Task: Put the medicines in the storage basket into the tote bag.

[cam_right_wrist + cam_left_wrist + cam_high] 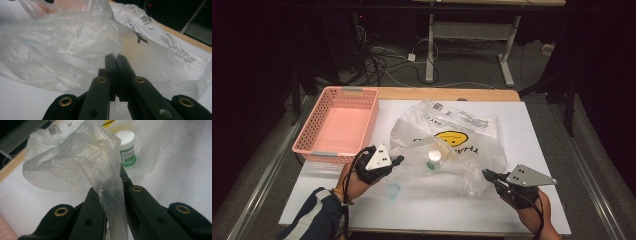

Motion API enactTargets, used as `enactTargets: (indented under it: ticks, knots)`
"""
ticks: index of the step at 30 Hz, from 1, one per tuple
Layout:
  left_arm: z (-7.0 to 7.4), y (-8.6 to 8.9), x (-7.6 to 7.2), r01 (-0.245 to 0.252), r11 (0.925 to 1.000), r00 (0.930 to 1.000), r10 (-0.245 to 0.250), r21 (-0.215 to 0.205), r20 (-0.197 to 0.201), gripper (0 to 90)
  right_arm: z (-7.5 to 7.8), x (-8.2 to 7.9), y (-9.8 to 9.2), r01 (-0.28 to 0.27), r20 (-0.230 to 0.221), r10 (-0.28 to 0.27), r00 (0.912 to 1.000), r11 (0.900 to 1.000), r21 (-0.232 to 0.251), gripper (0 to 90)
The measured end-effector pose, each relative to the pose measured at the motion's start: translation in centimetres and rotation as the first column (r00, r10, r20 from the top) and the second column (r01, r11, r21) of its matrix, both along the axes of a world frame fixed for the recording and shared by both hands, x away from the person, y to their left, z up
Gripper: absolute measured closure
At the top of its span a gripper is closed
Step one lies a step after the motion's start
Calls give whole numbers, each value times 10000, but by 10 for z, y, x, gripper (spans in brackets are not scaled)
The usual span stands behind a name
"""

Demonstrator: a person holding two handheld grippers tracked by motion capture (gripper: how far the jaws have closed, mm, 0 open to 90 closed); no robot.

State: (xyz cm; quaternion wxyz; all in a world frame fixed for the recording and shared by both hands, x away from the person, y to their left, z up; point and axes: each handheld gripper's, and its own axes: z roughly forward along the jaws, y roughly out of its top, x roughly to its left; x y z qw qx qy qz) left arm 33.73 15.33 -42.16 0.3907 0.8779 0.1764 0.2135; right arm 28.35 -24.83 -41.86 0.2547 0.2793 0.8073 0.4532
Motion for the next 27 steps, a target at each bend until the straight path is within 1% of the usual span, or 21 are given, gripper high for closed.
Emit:
enactTargets:
  ticks: [1, 2, 3, 5, 6, 9, 11, 12, 13, 14, 16, 17, 18, 20, 21, 23, 25, 27]
  knots:
    - [3, 0, -2, 40, 9998, 9999, -38, -180, 134, 878, 1, 0, 0, 16, 72, -17, 10000, 10000, 47, 900]
    - [3, 0, -2, 40, 9998, 9999, -38, -180, 134, 878, 2, 1, 0, -3, 118, 3, 9999, 10000, 12, 900]
    - [5, 0, -3, 4, 9996, 9996, 4, -277, 282, 878, 3, 1, 1, 51, 193, -51, 9998, 10000, -4, 900]
    - [6, 1, -4, 13, 9994, 9995, -2, -337, 327, 878, 4, 2, 0, 68, 227, -68, 9997, 10000, 1, 900]
    - [8, 2, -4, -29, 9989, 9991, 48, -460, 416, 878, 6, 4, 0, 119, 356, -119, 9993, 9999, 5, 900]
    - [12, 5, -5, -69, 9978, 9983, 108, -666, 578, 878, 9, 7, -1, 235, 520, -240, 9984, 9997, 94, 900]
    - [16, 8, -7, -64, 9959, 9976, 126, -901, 679, 878, 13, 8, -2, 314, 679, -325, 9972, 9994, 171, 900]
    - [18, 9, -8, -68, 9952, 9969, 143, -974, 768, 879, 15, 9, -2, 361, 731, -376, 9966, 9991, 223, 900]
    - [18, 9, -8, -68, 9952, 9969, 143, -974, 768, 879, 16, 10, -3, 351, 834, -371, 9958, 9991, 255, 900]
    - [22, 11, -13, 9, 9926, 9950, 112, -1218, 992, 878, 18, 11, -3, 375, 858, -400, 9955, 9988, 308, 900]
    - [27, 12, -18, 89, 9912, 9924, 74, -1320, 1228, 879, 21, 12, -4, 431, 975, -463, 9942, 9985, 348, 900]
    - [30, 13, -19, 117, 9895, 9913, 74, -1439, 1314, 878, 22, 13, -4, 473, 1010, -511, 9936, 9981, 399, 900]
    - [31, 14, -20, 140, 9880, 9907, 71, -1535, 1360, 878, 23, 14, -5, 502, 1059, -543, 9929, 9979, 416, 900]
    - [33, 13, -19, 135, 9876, 9900, 88, -1564, 1407, 878, 26, 17, -5, 604, 1153, -653, 9912, 9972, 452, 900]
    - [33, 13, -19, 135, 9866, 9903, 94, -1626, 1389, 878, 27, 19, -6, 621, 1179, -676, 9907, 9968, 493, 900]
    - [33, 13, -17, 115, 9867, 9909, 105, -1621, 1341, 878, 30, 23, -6, 694, 1260, -762, 9891, 9959, 574, 900]
    - [33, 13, -15, 95, 9847, 9913, 136, -1739, 1312, 879, 32, 26, -6, 719, 1352, -793, 9876, 9957, 583, 900]
    - [34, 14, -15, 69, 9848, 9904, 173, -1738, 1371, 879, 35, 30, -5, 765, 1461, -844, 9857, 9953, 592, 900]
